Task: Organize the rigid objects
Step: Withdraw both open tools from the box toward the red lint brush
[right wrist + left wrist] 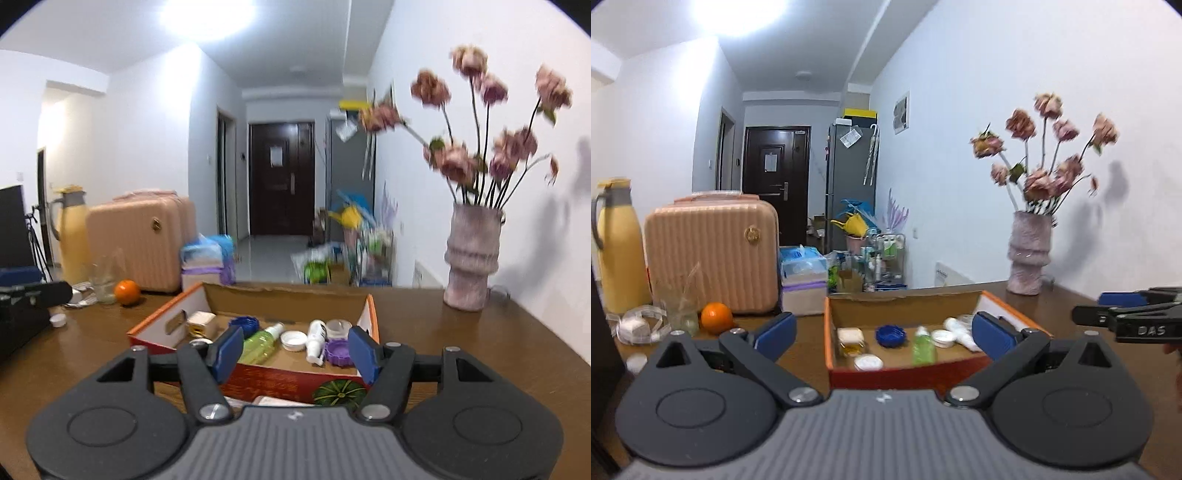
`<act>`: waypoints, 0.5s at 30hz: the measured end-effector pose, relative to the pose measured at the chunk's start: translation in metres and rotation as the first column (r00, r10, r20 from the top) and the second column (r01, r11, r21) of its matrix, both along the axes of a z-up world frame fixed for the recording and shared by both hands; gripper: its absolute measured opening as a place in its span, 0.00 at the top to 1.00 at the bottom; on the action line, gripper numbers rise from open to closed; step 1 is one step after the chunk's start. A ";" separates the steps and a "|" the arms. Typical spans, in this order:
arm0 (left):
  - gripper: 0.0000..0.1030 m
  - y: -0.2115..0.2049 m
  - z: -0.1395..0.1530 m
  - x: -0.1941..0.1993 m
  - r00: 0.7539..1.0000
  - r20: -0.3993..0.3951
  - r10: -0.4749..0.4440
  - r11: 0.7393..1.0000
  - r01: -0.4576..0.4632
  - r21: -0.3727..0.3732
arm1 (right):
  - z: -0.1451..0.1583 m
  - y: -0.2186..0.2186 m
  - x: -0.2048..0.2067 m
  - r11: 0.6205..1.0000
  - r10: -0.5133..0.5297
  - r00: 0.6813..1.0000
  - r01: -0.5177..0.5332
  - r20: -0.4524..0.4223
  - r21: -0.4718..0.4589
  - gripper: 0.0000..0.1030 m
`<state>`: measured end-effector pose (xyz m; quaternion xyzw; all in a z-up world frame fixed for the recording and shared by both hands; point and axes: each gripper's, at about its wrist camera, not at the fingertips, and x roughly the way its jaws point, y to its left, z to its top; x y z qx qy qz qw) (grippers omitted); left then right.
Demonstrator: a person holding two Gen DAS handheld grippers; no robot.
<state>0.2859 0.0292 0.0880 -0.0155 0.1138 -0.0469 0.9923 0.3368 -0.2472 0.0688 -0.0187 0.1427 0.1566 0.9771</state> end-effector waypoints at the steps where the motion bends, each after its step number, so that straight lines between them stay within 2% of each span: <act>1: 0.00 -0.001 -0.002 -0.012 1.000 0.005 -0.003 1.000 0.004 -0.008 | -0.001 0.001 -0.009 1.000 0.002 1.000 -0.002 0.014 0.004 0.32; 3: 0.00 -0.005 -0.007 -0.035 1.000 0.028 0.006 1.000 -0.006 -0.001 | -0.003 0.002 -0.027 1.000 -0.002 0.999 0.002 0.043 0.010 0.29; 5: 0.00 -0.007 -0.012 -0.056 0.999 0.046 0.007 1.000 -0.008 0.015 | -0.007 0.003 -0.043 1.000 0.001 0.999 -0.001 0.049 0.010 0.28; 7: 0.00 -0.007 -0.019 -0.073 0.999 0.043 0.007 1.000 -0.008 0.027 | -0.012 0.003 -0.058 1.000 0.007 0.999 -0.007 0.041 0.014 0.23; 11: 0.00 -0.008 -0.030 -0.107 0.999 0.044 0.022 0.999 -0.023 0.032 | -0.027 0.005 -0.092 0.999 0.028 0.999 -0.028 0.026 0.027 0.23; 15: 0.00 -0.004 -0.035 -0.138 0.998 0.049 0.036 0.999 -0.037 0.023 | -0.040 0.004 -0.127 0.999 0.000 1.000 -0.002 0.026 0.052 0.20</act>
